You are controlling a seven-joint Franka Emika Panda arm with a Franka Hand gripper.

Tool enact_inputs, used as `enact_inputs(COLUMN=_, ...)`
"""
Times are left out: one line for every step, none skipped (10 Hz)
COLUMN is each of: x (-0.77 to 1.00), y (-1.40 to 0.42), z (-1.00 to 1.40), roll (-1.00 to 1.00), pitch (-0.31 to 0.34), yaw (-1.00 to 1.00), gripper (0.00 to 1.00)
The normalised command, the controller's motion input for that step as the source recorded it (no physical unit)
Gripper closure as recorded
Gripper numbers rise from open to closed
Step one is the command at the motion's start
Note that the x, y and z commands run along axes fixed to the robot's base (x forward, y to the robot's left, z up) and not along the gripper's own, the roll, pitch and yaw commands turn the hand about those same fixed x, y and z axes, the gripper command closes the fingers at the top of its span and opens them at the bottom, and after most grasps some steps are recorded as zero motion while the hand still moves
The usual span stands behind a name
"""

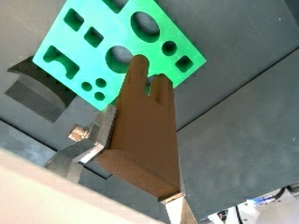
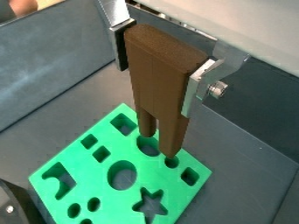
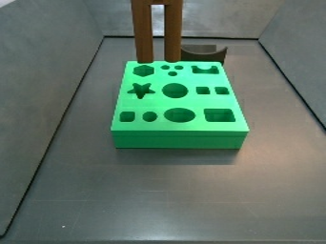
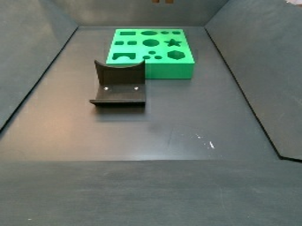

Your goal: Insert the square-circle object.

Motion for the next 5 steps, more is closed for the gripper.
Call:
enact_inputs(x=0.0, y=-0.28, z=-1.0, roll=0.08, pitch=-0.004, yaw=0.13, gripper=1.0)
enact_inputs(x=0.0, y=-0.27, z=-1.0, roll=0.08, pitch=-0.006, yaw=0.13, gripper=1.0)
enact_inputs(x=0.0, y=-0.22, z=-1.0, roll=0.1, pitch=-0.013, yaw=0.13, gripper=1.0)
enact_inputs(x=0.0, y=-0.18, z=-1.0, roll=0.13, pitch=-0.02, yaw=0.16, gripper=1.0)
enact_inputs(x=-0.22, y=0.0, z=-1.0, roll=0.09, pitch=-0.123, yaw=0.12, gripper=1.0)
